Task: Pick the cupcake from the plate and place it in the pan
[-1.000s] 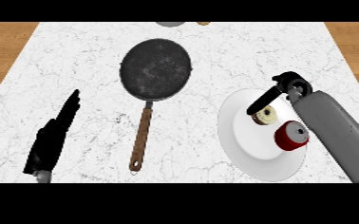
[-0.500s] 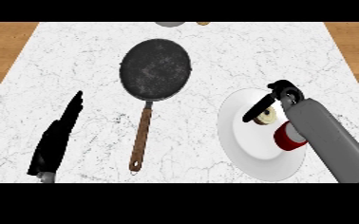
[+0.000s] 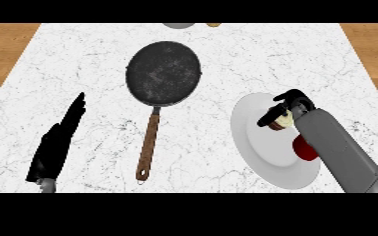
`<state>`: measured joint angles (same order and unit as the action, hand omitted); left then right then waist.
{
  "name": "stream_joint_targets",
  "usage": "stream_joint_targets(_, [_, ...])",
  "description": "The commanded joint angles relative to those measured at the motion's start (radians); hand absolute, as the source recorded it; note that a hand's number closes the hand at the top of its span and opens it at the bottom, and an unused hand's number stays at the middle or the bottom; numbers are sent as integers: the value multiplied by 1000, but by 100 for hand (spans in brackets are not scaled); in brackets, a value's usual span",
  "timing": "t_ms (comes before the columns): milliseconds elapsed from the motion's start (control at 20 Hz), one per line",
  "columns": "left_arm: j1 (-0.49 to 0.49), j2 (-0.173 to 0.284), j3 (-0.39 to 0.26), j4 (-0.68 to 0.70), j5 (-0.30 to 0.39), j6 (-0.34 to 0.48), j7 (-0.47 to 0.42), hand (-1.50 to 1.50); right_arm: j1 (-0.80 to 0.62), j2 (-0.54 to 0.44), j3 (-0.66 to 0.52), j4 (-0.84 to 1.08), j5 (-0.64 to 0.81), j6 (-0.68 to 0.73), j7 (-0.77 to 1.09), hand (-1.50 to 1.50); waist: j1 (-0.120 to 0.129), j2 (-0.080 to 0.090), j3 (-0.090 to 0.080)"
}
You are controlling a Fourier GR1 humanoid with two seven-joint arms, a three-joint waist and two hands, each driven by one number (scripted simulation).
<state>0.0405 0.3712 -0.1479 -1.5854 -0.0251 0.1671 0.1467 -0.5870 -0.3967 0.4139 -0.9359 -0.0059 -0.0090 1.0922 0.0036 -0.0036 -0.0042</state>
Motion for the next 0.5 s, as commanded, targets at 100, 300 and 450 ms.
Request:
stream_joint_targets(100, [70,-3,26,-55,12,-45,-6,0,17,37,-82,53,46,-42,-5,150,4,3,4])
stream_joint_targets(300, [56,-22,32,-31,-24,-24,-31,0,48,72,-116,22,48,-68,-20,150,0,3,4])
stream_joint_targets(450, [51,-41,15,-34,-53,-26,-2,0,29,70,-149,36,68,-52,-25,150,1,4,4])
